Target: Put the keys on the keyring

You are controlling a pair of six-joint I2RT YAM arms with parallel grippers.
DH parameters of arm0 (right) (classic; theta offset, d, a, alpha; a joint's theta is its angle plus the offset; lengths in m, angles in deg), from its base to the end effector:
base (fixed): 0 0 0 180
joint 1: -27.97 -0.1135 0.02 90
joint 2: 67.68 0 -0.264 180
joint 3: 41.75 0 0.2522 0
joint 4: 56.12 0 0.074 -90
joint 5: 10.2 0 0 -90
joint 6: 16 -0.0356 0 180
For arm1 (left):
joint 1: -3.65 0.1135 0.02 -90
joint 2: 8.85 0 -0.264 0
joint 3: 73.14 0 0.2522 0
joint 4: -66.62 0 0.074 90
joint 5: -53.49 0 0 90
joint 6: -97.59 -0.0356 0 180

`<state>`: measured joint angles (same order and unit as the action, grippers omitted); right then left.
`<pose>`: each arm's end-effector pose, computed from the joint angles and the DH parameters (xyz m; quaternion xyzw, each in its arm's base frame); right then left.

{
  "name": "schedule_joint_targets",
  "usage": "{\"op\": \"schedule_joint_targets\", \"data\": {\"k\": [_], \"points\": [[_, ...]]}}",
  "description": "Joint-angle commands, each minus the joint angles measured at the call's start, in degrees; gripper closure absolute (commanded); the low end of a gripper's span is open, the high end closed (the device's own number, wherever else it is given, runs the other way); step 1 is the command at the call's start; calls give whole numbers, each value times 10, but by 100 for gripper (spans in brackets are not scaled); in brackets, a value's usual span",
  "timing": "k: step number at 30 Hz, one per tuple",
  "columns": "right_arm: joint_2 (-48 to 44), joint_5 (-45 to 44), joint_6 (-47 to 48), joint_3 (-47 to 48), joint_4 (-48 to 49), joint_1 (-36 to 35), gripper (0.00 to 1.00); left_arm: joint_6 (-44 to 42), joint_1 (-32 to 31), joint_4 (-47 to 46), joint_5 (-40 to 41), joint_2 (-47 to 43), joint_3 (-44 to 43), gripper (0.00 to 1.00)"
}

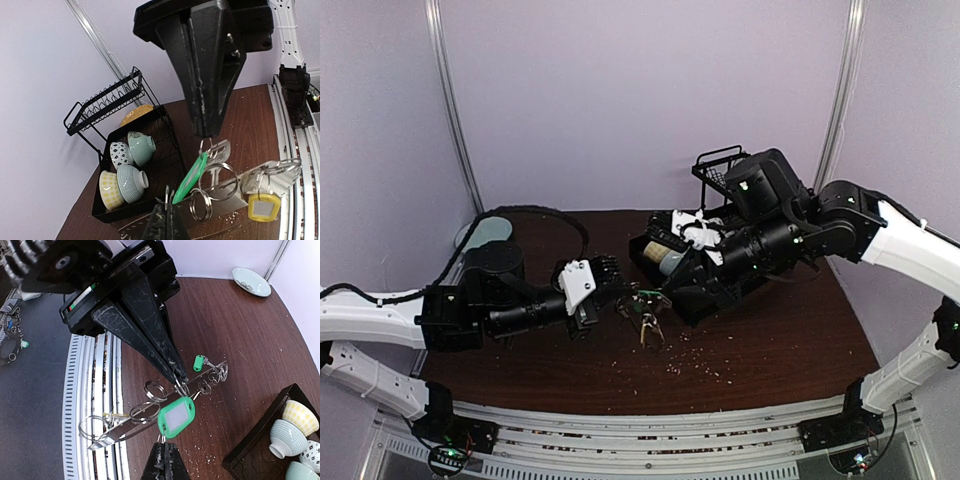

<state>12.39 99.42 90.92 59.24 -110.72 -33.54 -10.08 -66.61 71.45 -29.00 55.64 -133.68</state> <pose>0.1324 0.2690 0.4040 -0.6115 0.6222 0.3154 0.3733 0.0942 -0.2487 0.3177 0.4952 0.5748 -0.2432 0.6043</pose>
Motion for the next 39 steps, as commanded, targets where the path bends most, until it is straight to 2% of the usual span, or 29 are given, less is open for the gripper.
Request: {"op": "schedule_joint_targets", "data": {"k": [1, 8, 13, 16, 20, 24, 26, 28, 29, 30, 32, 34, 39], "points": [[-15, -59, 13, 0, -53, 5, 100, -7, -3, -43, 15, -8, -19, 100], [19, -72, 5, 24, -48, 2, 100, -15, -9, -39, 7, 5, -30, 100], [16, -79, 6, 7, -24, 2, 100, -15, -11, -35, 20, 8, -31, 100], [2, -68, -53, -58, 25, 21, 100, -7, -11, -33, 30, -3, -19, 100], [-33, -30, -175, -193, 116, 94, 100, 7, -11, -38, 54, -27, 7, 100], [-14, -89, -249, -285, 152, 130, 92, 13, -11, -29, 69, -36, 16, 100], [26, -154, -279, -303, 158, 132, 90, 15, -11, -27, 74, -37, 17, 100], [68, -164, -317, -304, 168, 135, 89, 19, -11, -27, 77, -37, 18, 100], [86, -162, -339, -304, 177, 134, 86, 22, -11, -26, 78, -38, 19, 100], [99, -163, -364, -310, 192, 133, 77, 25, -11, -24, 79, -39, 20, 100], [107, -154, -430, -341, 245, 132, 68, 29, -11, -24, 81, -39, 23, 100], [113, -152, -480, -373, 303, 131, 61, 28, -11, -26, 84, -37, 27, 100], [150, -170, -514, -375, 326, 131, 68, 20, -11, -18, 91, -26, 18, 100]]}}
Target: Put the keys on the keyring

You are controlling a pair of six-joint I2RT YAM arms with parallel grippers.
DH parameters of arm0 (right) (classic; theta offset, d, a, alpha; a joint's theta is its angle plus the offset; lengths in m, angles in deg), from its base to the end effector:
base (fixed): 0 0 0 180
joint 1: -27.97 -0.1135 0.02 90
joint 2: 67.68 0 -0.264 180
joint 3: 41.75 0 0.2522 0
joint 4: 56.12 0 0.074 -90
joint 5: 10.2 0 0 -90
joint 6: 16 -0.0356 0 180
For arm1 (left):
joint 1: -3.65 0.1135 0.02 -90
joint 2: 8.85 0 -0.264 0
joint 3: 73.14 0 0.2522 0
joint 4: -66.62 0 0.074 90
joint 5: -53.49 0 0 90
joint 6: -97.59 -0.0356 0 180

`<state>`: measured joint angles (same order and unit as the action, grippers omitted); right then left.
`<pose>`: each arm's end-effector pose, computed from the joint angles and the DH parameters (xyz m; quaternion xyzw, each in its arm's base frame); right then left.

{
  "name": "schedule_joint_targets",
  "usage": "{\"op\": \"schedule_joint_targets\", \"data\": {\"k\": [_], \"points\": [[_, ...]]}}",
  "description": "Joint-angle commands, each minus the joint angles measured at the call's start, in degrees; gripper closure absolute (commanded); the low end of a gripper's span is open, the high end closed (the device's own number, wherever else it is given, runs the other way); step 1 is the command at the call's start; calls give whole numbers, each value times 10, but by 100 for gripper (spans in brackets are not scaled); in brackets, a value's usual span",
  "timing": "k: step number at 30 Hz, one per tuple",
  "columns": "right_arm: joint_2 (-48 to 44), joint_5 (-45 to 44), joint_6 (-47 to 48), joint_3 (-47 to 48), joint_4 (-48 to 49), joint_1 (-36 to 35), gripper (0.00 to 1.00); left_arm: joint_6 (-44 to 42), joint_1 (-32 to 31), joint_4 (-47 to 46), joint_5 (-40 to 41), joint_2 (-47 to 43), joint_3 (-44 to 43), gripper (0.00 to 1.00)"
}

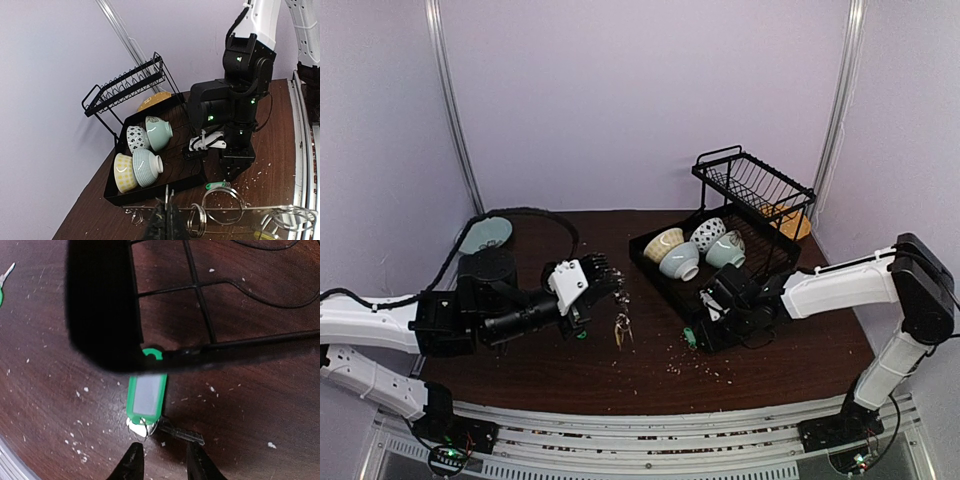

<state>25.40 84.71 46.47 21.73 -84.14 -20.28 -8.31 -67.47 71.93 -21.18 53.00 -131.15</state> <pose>0.2055 0.2349 0.1601 -0.1843 0.9417 0.2035 0.1946 0.0911 -0.2373 0.3122 0.4567 0.6067 -0.2079 0.6165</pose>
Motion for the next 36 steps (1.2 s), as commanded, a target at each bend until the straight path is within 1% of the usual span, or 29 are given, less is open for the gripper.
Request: {"op": "schedule_joint_targets", "data": {"k": [1, 6, 9, 12, 15, 18, 21, 26, 31, 32, 33, 35, 36], "points": [[25, -25, -70, 0, 57, -1, 70, 1, -2, -21, 13, 1, -9, 100], [31, -15, -70, -6, 62, -2, 77, 2, -2, -20, 19, -5, -4, 100], [26, -17, -71, -9, 65, -4, 78, 3, -2, -20, 22, -6, -4, 100], [27, -23, -68, 4, 55, -13, 82, 0, -2, -19, 24, -4, -6, 100], [26, -30, -65, 16, 44, -19, 83, -1, -3, -17, 23, -2, -8, 100], [32, -30, -69, 14, 44, -20, 84, -1, -2, -17, 26, -1, -8, 100], [35, -35, -72, 9, 46, -20, 83, -1, -2, -16, 26, -4, -8, 100], [48, -22, -72, 7, 54, -21, 83, -3, -2, -15, 29, -8, -7, 100], [60, -22, -67, 11, 53, -21, 86, -3, -2, -13, 30, -8, -8, 100], [61, -25, -65, 12, 52, -20, 87, -4, -2, -11, 31, -8, -8, 100], [61, -26, -65, 11, 51, -20, 90, -4, -2, -10, 30, -9, -8, 100], [56, -26, -63, 10, 49, -21, 99, -4, -2, -10, 32, -10, -8, 100], [53, -25, -61, 11, 46, -20, 100, -4, -3, -10, 32, -10, -7, 100]]}}
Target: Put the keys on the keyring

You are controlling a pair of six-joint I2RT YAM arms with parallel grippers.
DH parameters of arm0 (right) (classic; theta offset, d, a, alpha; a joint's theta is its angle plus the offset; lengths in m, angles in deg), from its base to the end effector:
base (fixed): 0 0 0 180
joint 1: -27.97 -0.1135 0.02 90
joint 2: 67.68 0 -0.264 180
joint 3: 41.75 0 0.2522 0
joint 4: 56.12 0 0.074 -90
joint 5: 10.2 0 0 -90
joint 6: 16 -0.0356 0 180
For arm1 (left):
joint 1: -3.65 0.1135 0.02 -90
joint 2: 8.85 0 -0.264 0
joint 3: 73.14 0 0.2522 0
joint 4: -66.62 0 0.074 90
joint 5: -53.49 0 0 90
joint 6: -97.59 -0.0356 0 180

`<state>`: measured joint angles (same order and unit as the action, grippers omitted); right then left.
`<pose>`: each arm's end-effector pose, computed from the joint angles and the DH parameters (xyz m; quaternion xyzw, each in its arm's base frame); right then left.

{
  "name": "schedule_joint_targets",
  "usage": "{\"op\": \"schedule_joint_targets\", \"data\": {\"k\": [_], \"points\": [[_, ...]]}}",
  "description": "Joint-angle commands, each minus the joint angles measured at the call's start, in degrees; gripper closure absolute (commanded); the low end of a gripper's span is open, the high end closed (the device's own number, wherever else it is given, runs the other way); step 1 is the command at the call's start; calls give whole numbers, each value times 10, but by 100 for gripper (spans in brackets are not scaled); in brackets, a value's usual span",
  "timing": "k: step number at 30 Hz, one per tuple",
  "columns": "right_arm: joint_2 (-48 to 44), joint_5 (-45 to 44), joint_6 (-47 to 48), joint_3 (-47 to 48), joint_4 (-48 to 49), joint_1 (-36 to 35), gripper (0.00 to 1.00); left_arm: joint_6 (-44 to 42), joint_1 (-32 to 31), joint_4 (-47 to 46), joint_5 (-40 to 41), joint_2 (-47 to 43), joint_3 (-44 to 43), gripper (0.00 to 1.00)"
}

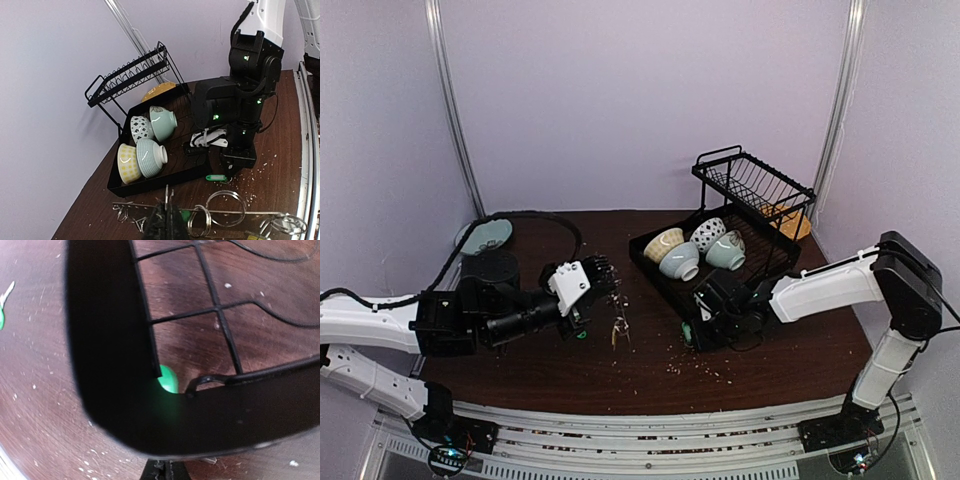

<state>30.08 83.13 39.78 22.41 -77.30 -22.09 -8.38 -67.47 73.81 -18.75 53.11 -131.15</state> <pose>0.2096 0.2535 0.1460 -0.1400 0.9424 0.2234 0.2057 0.0923 -0.2362 0.3083 0.4547 0.6207 -0.1848 0.6114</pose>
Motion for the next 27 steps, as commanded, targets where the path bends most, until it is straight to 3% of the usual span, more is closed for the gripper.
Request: {"op": "schedule_joint_targets", "data": {"k": [1, 9, 17, 22, 27], "points": [[2, -9, 9, 6, -26, -2, 100, -3, -2, -29, 9, -11, -7, 100], [-62, 2, 95, 57, -119, -10, 100, -4, -2, -31, 9, -14, -7, 100], [-90, 138, 227, 132, -327, -32, 100, -5, -2, -30, 9, -23, -4, 100], [-89, 257, 256, 119, -338, -36, 100, -5, -3, -35, 10, -32, 0, 100], [-4, 32, 258, 174, -428, -50, 100, 0, -2, -24, 12, -39, -5, 100]]}}
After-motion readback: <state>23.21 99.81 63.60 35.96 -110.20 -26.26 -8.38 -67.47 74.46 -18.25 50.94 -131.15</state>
